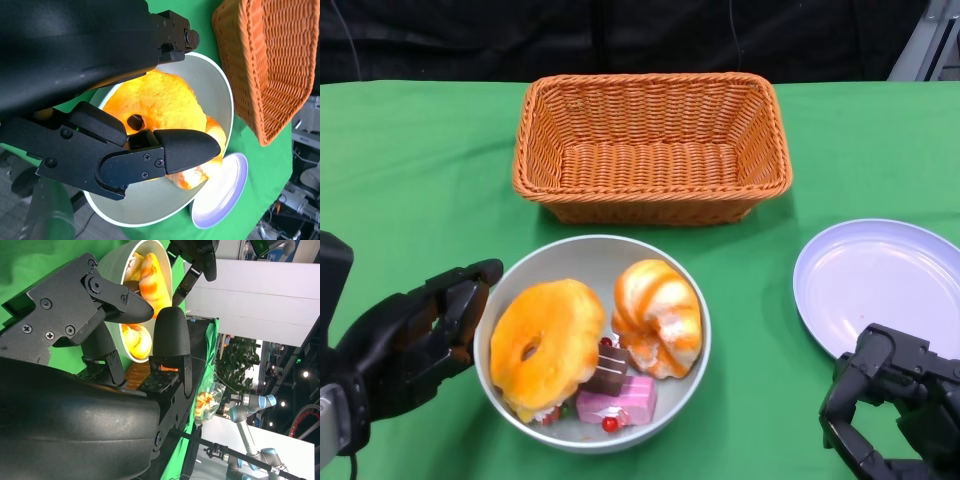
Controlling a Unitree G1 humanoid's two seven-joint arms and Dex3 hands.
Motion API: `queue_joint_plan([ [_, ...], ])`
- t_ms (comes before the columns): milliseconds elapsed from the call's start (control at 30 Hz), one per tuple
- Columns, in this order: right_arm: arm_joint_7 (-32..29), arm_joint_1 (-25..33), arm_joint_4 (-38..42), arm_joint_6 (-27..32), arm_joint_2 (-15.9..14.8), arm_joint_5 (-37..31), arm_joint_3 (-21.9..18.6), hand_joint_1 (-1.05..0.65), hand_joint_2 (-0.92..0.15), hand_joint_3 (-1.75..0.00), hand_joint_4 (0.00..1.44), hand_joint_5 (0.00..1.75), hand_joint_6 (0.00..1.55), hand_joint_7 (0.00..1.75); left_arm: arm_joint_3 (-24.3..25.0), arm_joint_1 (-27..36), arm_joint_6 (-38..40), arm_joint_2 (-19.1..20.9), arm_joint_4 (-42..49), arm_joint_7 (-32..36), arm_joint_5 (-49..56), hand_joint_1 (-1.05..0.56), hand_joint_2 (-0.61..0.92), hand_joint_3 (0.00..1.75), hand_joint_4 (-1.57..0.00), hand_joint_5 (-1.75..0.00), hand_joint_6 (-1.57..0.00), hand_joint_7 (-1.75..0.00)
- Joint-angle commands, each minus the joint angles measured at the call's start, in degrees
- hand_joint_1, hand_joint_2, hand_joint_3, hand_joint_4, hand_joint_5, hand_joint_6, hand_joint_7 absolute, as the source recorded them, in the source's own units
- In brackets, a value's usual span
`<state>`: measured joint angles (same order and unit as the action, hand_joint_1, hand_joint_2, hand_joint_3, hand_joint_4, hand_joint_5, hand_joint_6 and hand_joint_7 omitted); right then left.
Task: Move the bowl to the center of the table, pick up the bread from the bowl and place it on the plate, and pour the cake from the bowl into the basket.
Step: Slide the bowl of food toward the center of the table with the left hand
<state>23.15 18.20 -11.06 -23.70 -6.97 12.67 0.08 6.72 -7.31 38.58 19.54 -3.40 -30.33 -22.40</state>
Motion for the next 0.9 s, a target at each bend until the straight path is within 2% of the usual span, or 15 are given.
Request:
queue_joint_plan([
  [33,-0.6,0.28,-0.62,-0.27,-0.26,-0.46,0.06,-0.14,-0.45,-1.09,0.73,1.73,0.64,1.39,-0.56,0.58,1.74,-0.17,-2.23,0.68,-0.81,-0.84,0.92,0.75,0.0,0.0,0.0,0.0],
  [900,-1.48,0.05,-0.5,-1.12,-0.24,-1.66,0.59,-0.17,-0.46,-1.04,0.73,1.74,0.66,1.37,-2.02,0.52,7.37,-3.7,-7.38,5.5,-1.67,-0.84,0.92,0.76,0.0,0.0,0.0,0.0],
])
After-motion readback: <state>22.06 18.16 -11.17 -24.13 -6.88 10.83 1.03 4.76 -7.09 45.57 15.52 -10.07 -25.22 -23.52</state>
